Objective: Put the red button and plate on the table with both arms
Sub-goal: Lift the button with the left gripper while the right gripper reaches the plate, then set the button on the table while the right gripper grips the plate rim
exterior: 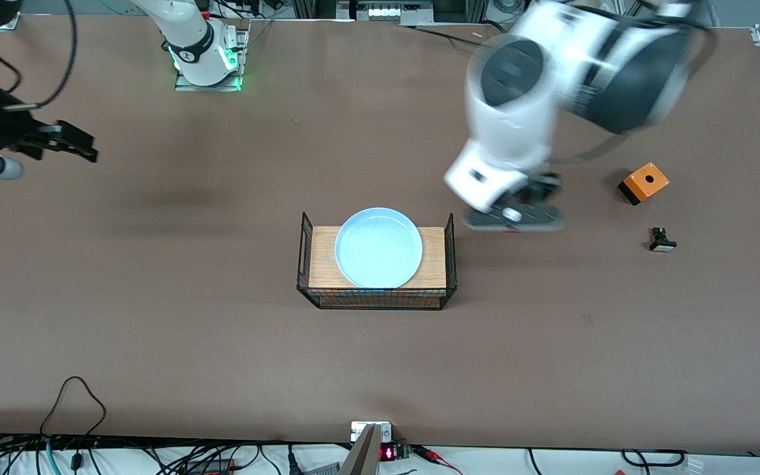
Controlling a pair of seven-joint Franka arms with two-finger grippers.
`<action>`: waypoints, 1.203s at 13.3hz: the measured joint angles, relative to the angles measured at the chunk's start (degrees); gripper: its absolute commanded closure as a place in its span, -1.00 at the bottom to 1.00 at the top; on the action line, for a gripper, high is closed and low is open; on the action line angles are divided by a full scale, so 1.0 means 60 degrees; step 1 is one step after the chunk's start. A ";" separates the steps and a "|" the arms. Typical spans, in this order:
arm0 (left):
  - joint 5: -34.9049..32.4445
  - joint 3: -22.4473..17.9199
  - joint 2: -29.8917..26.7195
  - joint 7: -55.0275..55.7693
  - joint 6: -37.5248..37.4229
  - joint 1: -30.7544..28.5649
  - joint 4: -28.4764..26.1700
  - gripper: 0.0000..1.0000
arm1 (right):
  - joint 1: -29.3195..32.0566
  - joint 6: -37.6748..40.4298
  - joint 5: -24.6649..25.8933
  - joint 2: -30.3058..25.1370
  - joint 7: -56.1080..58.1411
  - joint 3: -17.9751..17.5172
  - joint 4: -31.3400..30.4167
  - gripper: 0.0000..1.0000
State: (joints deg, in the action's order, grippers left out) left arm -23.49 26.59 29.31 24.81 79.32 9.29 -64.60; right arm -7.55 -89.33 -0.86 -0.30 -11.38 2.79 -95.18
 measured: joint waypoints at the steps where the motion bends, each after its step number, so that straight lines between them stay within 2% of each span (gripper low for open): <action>1: 0.0091 -0.0022 0.0020 -0.1122 -0.0064 -0.0589 -0.0188 0.61 | -0.0491 -0.0009 -0.0189 0.0042 -0.1174 -0.0108 -0.0001 -1.00; 3: 0.0566 -0.0055 0.0127 -0.3274 0.0056 -0.1837 -0.0863 0.62 | -0.1645 -0.0141 -0.0620 0.0278 -0.3565 -0.0239 0.0000 -1.00; 4: 0.0744 -0.0061 0.0272 -0.4780 0.0780 -0.2765 -0.1630 0.62 | -0.2505 -0.0610 -0.0847 0.0692 -0.5203 -0.0285 0.0098 -1.00; 5: 0.0768 -0.0061 0.0371 -0.5304 0.1280 -0.3136 -0.2066 0.62 | -0.2853 -0.0868 -0.0936 0.1012 -0.5897 -0.0296 0.0237 -1.00; 11: 0.0769 -0.0067 0.0560 -0.6667 0.7027 -0.5002 -0.6326 0.61 | -0.4616 -0.3610 -0.1279 0.3290 -1.0535 -0.0294 0.1072 -1.00; 12: 0.0769 -0.0066 0.0570 -0.6667 0.7880 -0.5127 -0.6970 0.55 | -0.4846 -0.4030 -0.1279 0.3576 -1.1027 -0.0294 0.1101 -1.00; 13: 0.0769 -0.0063 0.0571 -0.6664 0.8355 -0.5168 -0.7415 0.35 | -0.5000 -0.4382 -0.1279 0.3827 -1.1342 -0.0293 0.1120 -1.00; 15: 0.0769 -0.0058 0.0570 -0.6653 0.8636 -0.5177 -0.7779 0.30 | -0.5103 -0.4808 -0.1279 0.4286 -1.1745 -0.0289 0.1135 -1.00; 16: 0.0769 -0.0062 0.0577 -0.6653 0.8693 -0.5212 -0.7842 0.05 | -0.5118 -0.5017 -0.1279 0.4511 -1.1860 -0.0286 0.1141 -1.00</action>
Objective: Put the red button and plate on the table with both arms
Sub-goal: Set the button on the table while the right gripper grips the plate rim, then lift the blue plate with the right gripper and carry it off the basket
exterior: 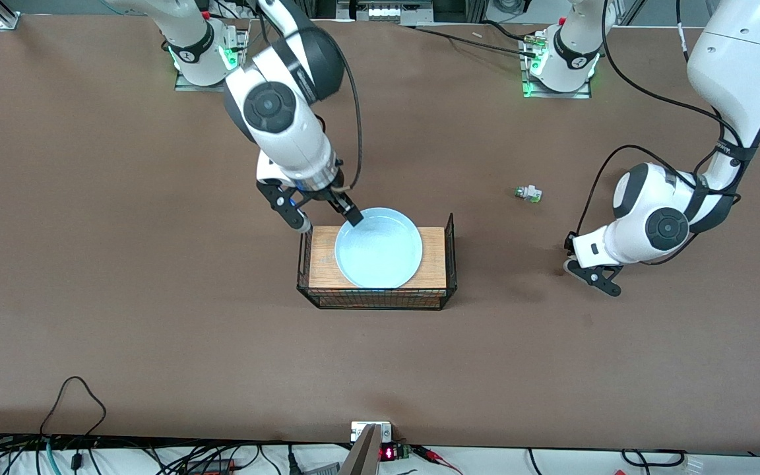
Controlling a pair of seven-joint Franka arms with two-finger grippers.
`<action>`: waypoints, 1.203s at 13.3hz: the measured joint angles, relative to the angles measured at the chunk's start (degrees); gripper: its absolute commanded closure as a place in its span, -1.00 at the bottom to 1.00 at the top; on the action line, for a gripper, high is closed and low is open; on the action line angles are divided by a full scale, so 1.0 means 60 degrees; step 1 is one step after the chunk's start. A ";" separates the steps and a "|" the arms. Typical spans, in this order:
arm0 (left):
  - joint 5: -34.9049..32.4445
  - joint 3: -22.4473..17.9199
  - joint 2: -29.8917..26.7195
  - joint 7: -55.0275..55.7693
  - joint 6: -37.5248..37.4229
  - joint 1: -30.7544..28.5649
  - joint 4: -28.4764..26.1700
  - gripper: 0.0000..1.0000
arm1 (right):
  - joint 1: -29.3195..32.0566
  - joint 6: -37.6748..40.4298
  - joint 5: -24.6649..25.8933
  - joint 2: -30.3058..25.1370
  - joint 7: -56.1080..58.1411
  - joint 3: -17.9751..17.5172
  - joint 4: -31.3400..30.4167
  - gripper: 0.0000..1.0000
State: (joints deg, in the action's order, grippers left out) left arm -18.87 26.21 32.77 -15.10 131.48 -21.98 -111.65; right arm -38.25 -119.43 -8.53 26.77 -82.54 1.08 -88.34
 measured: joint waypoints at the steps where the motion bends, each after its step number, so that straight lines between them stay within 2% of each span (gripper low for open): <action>1: 0.0000 -0.0001 0.0006 0.0000 0.0047 -0.0058 -0.0045 -0.58 | -0.0011 -0.0262 0.0000 0.0221 -0.0056 0.0004 0.0004 -1.00; 2: 0.0000 -0.0003 0.0009 -0.0001 0.0071 -0.0106 -0.0073 -1.00 | -0.0017 -0.0474 0.0000 0.0403 -0.0080 0.0008 0.0005 -1.00; 3: 0.0000 -0.0004 0.0009 -0.0008 0.0081 -0.0128 -0.0079 -1.00 | -0.0020 -0.0684 0.0000 0.0561 -0.0119 0.0016 0.0008 -0.76; 5: 0.0000 0.0049 -0.0009 -0.0001 0.0018 -0.0129 -0.0063 -1.00 | -0.0021 -0.0948 0.0000 0.0727 -0.0315 0.0044 0.0019 0.22; 7: 0.0000 0.0275 -0.0125 0.0074 -0.0304 -0.0130 0.0106 -1.00 | -0.0025 -0.0962 0.0000 0.0738 -0.0465 0.0046 0.0040 0.55; 9: 0.0000 0.0552 -0.0528 0.0406 -0.1188 -0.0133 0.0527 -1.00 | -0.0050 -0.0950 0.0002 0.0740 -0.0491 0.0046 0.0046 0.70; 11: 0.0134 0.0947 -0.1087 0.0976 -0.2746 -0.0142 0.1332 -1.00 | -0.0116 -0.0939 0.0010 0.0744 -0.0472 0.0046 0.0046 0.89; 14: 0.0345 0.1679 -0.1680 0.2088 -0.5548 -0.0143 0.3172 -1.00 | -0.0171 -0.0935 0.0011 0.0738 -0.0090 0.0044 0.0068 1.00; 16: 0.0347 0.1933 -0.1802 0.2320 -0.7033 -0.0139 0.4525 -1.00 | -0.0182 -0.0905 0.0011 0.0708 0.0018 0.0045 0.0108 1.00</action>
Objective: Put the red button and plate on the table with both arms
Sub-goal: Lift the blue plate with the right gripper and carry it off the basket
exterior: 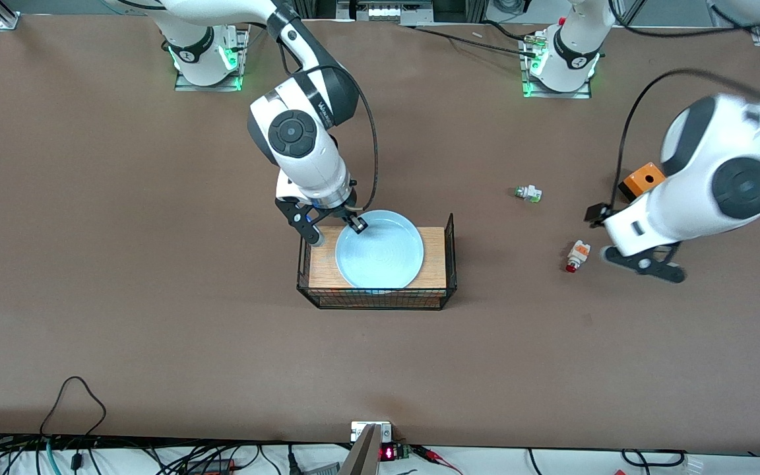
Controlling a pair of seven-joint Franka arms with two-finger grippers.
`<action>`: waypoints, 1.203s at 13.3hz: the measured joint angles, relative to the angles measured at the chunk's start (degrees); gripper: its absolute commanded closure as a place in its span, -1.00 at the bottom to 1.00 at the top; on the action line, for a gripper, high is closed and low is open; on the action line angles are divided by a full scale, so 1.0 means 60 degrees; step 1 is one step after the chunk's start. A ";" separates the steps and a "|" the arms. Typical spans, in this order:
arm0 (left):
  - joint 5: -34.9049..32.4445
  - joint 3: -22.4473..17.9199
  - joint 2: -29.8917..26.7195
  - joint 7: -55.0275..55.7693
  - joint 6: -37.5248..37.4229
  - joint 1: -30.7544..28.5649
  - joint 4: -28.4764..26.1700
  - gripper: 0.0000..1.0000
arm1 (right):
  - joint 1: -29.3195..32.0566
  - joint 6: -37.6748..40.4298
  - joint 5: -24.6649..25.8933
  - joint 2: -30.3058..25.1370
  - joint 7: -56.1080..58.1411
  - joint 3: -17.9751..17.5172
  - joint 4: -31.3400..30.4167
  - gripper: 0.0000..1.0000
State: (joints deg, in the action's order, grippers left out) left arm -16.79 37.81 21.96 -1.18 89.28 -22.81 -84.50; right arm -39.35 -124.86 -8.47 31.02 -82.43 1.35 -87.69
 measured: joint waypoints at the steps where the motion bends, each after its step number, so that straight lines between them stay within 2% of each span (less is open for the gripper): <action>1: 0.0001 -0.0008 -0.0012 -0.0042 -0.0374 -0.0005 0.0500 -1.00 | 0.0001 0.0034 0.0000 -0.0028 0.0042 0.0002 0.0016 1.00; 3: 0.0267 -0.0273 -0.0129 -0.0399 -0.0471 0.0019 0.1052 -1.00 | 0.0002 0.0270 -0.0008 -0.0280 0.0227 0.0017 0.0123 1.00; 4: 0.0859 -0.0809 -0.0325 -0.0691 -0.0354 0.0177 0.1095 -1.00 | 0.0014 0.0476 -0.0010 -0.0519 0.0280 0.0043 0.0194 1.00; 5: 0.1411 -0.1692 -0.0618 -0.0969 -0.0152 0.0553 0.0992 -1.00 | 0.0033 0.0730 -0.0016 -0.0806 0.0323 0.0067 0.0247 1.00; 7: 0.1918 -0.3405 -0.1326 -0.1221 0.0385 0.1507 0.0379 -1.00 | 0.0048 0.1077 -0.0088 -0.1433 0.0350 0.0124 0.0275 1.00; 11: 0.2042 -0.5563 -0.2517 -0.0415 0.1104 0.3483 -0.1199 -1.00 | 0.0273 0.1351 -0.0334 -0.2286 0.0603 0.0251 0.0273 1.00; 14: 0.2227 -0.6428 -0.3176 -0.0689 0.1978 0.4182 -0.2227 -1.00 | 0.0992 0.1619 -0.0542 -0.2301 0.2312 0.0291 0.0226 1.00; 16: 0.2238 -0.6579 -0.3449 -0.0984 0.2176 0.4237 -0.2679 -1.00 | 0.1684 0.2255 -0.0588 -0.2234 0.3980 0.0314 0.0203 1.00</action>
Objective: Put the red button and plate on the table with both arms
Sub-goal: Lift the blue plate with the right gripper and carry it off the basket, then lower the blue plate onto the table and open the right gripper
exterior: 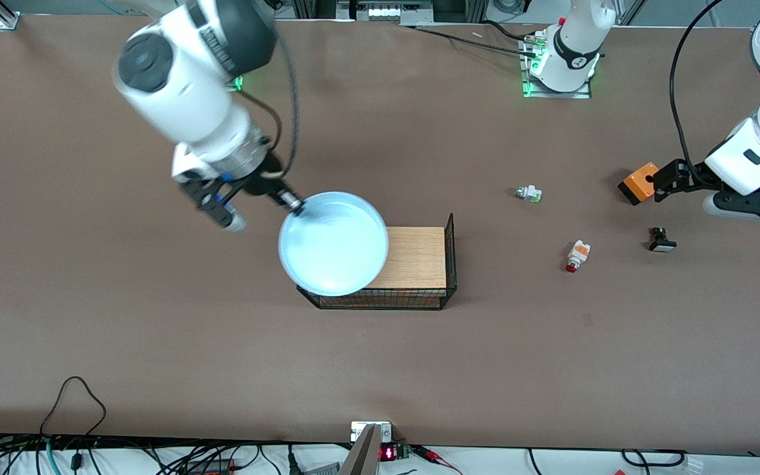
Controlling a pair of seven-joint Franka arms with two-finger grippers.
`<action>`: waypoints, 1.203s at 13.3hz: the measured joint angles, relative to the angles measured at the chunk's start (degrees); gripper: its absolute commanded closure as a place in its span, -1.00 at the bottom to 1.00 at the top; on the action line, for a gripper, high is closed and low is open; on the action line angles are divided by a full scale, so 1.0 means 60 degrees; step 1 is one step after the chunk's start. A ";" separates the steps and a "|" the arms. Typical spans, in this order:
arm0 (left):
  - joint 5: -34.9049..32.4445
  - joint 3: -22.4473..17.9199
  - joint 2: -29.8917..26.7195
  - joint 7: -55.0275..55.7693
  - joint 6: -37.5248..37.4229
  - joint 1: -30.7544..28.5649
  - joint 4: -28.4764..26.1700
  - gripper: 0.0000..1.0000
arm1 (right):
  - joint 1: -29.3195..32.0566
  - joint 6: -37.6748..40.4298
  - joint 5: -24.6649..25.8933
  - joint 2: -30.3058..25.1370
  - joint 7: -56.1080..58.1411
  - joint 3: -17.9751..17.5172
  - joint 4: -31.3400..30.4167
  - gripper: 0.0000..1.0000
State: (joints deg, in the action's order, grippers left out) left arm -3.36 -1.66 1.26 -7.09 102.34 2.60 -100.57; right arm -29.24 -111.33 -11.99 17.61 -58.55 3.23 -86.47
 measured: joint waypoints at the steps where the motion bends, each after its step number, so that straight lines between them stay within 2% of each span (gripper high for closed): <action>1: 0.0000 -0.0020 -0.0050 -0.0017 0.0000 0.0000 -0.0099 -1.00 | 0.0456 0.0501 -0.0008 0.0016 0.1061 0.0009 0.0002 1.00; 5: 0.0001 -0.0019 -0.0054 -0.0023 0.0000 0.0028 -0.0145 -1.00 | 0.2320 0.2004 0.0109 0.0002 0.5482 0.0059 0.0015 1.00; 7: 0.0001 -0.0018 -0.0054 -0.0023 0.0001 0.0056 -0.0140 -1.00 | 0.3236 0.2312 0.0246 0.0002 0.7329 0.0081 -0.0144 1.00; 9: 0.0001 -0.0015 -0.0054 -0.0023 0.0004 0.0107 -0.0124 -1.00 | 0.4264 0.2288 0.0627 0.0016 0.9177 0.0089 -0.0799 1.00; 12: 0.0001 -0.0011 -0.0054 -0.0023 0.0014 0.0148 -0.0069 -1.00 | 0.4853 0.1085 0.0960 0.0058 1.0471 0.0088 -0.2133 1.00; 16: 0.0001 -0.0008 -0.0053 -0.0029 0.0014 0.0159 -0.0043 -1.00 | 0.4972 -0.1629 0.1021 0.0209 1.1006 0.0071 -0.4403 0.99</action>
State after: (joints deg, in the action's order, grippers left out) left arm -3.36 -1.71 0.94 -7.27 102.43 3.56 -100.83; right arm 0.59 -121.11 -5.87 18.86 7.48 3.66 -112.89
